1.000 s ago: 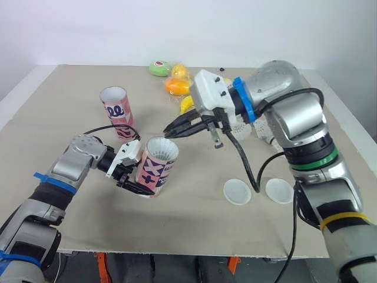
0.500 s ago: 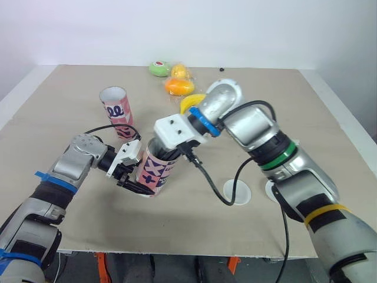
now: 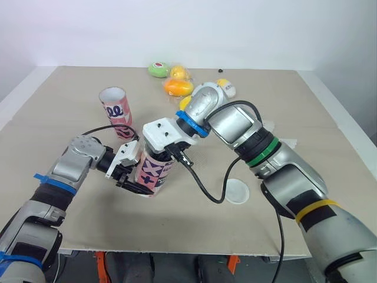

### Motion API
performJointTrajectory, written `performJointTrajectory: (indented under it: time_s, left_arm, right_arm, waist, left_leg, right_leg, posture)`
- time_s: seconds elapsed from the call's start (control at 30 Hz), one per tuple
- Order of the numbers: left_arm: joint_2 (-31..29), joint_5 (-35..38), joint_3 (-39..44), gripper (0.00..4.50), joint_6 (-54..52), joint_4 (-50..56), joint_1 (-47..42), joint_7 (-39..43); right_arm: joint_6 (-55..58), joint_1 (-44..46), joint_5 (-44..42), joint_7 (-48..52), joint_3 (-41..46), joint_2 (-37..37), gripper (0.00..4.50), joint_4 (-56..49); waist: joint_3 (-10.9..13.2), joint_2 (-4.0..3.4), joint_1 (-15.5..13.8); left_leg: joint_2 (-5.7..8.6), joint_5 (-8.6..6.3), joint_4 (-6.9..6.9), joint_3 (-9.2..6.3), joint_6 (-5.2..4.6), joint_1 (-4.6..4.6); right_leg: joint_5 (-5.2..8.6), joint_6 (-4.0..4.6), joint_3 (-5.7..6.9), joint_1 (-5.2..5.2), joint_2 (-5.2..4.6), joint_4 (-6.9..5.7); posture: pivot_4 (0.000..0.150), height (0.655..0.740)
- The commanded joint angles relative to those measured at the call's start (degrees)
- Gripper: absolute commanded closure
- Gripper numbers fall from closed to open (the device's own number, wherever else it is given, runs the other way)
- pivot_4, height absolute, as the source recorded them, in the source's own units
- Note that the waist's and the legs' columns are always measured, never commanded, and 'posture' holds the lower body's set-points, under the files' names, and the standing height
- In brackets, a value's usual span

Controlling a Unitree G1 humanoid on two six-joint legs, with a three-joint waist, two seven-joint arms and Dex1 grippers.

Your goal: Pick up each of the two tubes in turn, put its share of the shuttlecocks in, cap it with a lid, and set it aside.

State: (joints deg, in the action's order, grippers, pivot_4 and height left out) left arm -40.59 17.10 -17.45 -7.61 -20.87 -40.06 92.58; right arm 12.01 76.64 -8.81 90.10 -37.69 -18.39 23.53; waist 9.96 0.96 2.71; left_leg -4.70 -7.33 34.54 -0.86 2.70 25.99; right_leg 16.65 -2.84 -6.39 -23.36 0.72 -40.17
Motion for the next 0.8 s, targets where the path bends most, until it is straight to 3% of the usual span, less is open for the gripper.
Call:
performJointTrajectory:
  time_s: [0.03,0.23,0.5,0.6,0.7,0.8]
  left_arm:
    - [0.6,-0.3,1.6,1.59,0.1,0.8,0.0,-0.2]
    - [1.6,-0.7,1.8,1.59,0.4,0.3,0.0,-0.1]
    - [5.2,0.6,4.2,1.59,3.9,-0.2,-0.4,-1.1]
    - [7.3,1.5,5.7,1.59,5.6,-0.2,-0.2,-2.3]
    - [9.3,2.0,6.4,1.59,6.4,0.2,0.4,-2.9]
    - [11.9,2.5,6.7,1.59,6.6,-0.5,0.6,-4.1]
  right_arm:
    - [2.6,4.3,-10.1,2.4,2.4,-5.2,4.47,-4.9]
    - [2.8,6.0,-17.0,2.4,1.0,-16.0,4.47,-11.5]
    - [4.8,-0.2,-14.0,-1.0,14.1,-25.3,4.47,-15.4]
    - [8.7,-7.1,-12.8,-3.6,17.4,-29.4,3.57,-20.2]
    - [10.6,-16.5,-11.4,-3.5,18.7,-34.8,2.04,-26.3]
    - [10.1,-24.1,-8.5,-3.1,17.5,-38.2,1.25,-28.3]
  waist:
    - [0.0,0.0,-0.1]
    - [0.0,0.0,-0.5]
    - [0.0,0.03,-0.7]
    - [0.0,0.04,-0.7]
    - [0.0,0.0,-0.7]
    - [0.1,-0.05,-0.7]
  left_leg:
    - [0.01,0.0,0.01,-0.02,0.0,0.03]
    - [0.08,-0.04,-0.03,-0.14,0.01,0.19]
    - [0.09,-0.03,-0.01,-0.15,0.02,0.25]
    - [0.09,-0.04,-0.03,-0.15,0.01,0.24]
    - [0.11,-0.04,-0.04,-0.15,0.0,0.28]
    - [0.13,-0.07,-0.02,-0.17,-0.03,0.28]
  right_leg:
    - [-0.01,0.02,0.0,0.0,0.0,0.0]
    - [0.04,0.16,0.05,-0.04,-0.04,0.07]
    - [0.05,0.11,0.07,-0.04,-0.06,0.12]
    - [0.04,0.16,0.06,-0.05,-0.06,0.12]
    - [0.04,0.16,0.04,-0.09,-0.05,0.11]
    - [0.08,0.15,0.05,-0.06,-0.05,0.11]
  posture:
    - [0.15,0.74]
    - [0.15,0.74]
    - [0.15,0.74]
    - [0.15,0.74]
    - [0.15,0.74]
    - [0.15,0.74]
